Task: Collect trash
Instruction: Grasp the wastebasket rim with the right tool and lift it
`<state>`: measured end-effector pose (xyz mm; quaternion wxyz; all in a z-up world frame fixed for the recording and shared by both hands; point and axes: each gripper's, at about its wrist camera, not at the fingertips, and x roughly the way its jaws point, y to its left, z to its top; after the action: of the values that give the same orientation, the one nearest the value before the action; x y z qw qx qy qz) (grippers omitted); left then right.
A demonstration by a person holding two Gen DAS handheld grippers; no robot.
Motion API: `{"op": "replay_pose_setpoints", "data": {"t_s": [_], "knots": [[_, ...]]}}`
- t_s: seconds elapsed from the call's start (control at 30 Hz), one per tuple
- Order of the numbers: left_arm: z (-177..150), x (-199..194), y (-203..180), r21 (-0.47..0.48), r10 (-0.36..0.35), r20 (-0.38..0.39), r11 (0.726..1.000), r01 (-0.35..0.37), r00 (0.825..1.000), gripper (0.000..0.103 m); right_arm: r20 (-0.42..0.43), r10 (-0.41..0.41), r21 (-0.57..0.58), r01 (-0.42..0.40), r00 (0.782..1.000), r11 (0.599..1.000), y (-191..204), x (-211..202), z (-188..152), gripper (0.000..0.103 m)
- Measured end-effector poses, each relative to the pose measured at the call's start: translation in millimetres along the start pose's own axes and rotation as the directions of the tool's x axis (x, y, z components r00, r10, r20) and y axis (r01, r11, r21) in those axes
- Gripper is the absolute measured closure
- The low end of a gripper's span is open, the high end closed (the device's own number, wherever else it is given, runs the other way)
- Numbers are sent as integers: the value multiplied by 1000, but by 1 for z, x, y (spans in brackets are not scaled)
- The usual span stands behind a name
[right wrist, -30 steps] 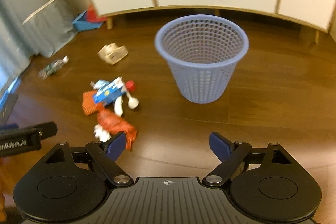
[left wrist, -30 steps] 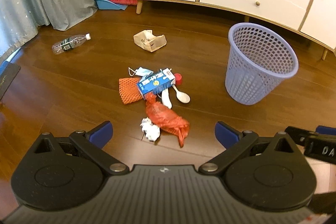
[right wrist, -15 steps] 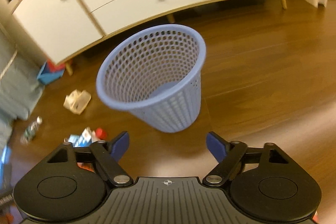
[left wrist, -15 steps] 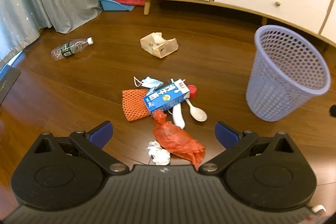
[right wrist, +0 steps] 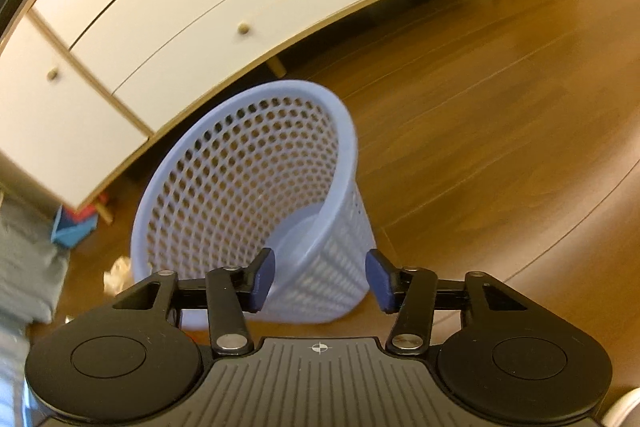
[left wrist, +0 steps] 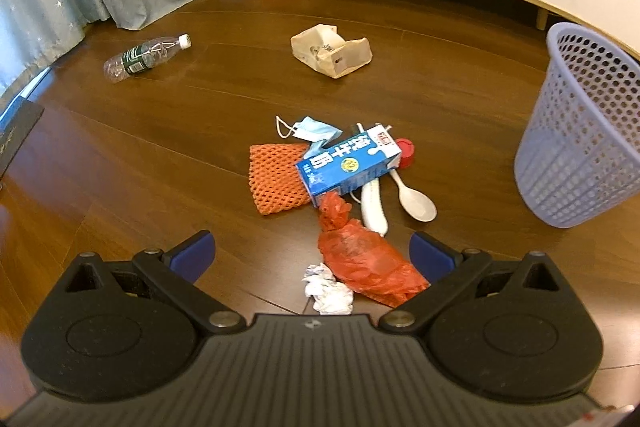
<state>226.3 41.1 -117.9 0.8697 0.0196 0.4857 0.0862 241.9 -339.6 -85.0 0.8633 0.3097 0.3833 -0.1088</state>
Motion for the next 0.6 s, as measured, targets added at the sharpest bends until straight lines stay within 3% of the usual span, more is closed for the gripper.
{"op": "replay_pose_setpoints", "data": {"t_s": [0.13,0.27,0.43,0.6], "knots": [[-1,7,4,-4,8,3,1000,-8,1000,1,3,9,17,-9,1000,1000,-2,10,3,65],[-6,13,3,5,10,4,1000,-10,1000,1,-12,24,-8,-25,1000,1000,0,21,3,80],[-16,20,7,17,12,-5,1000,-12,1000,1,-8,-2,-92,1,1000,996,11,18,-6,81],[-27,28,16,9,18,-17,1000,-17,1000,1,-10,-32,-246,28,999,969,30,6,-26,87]]}}
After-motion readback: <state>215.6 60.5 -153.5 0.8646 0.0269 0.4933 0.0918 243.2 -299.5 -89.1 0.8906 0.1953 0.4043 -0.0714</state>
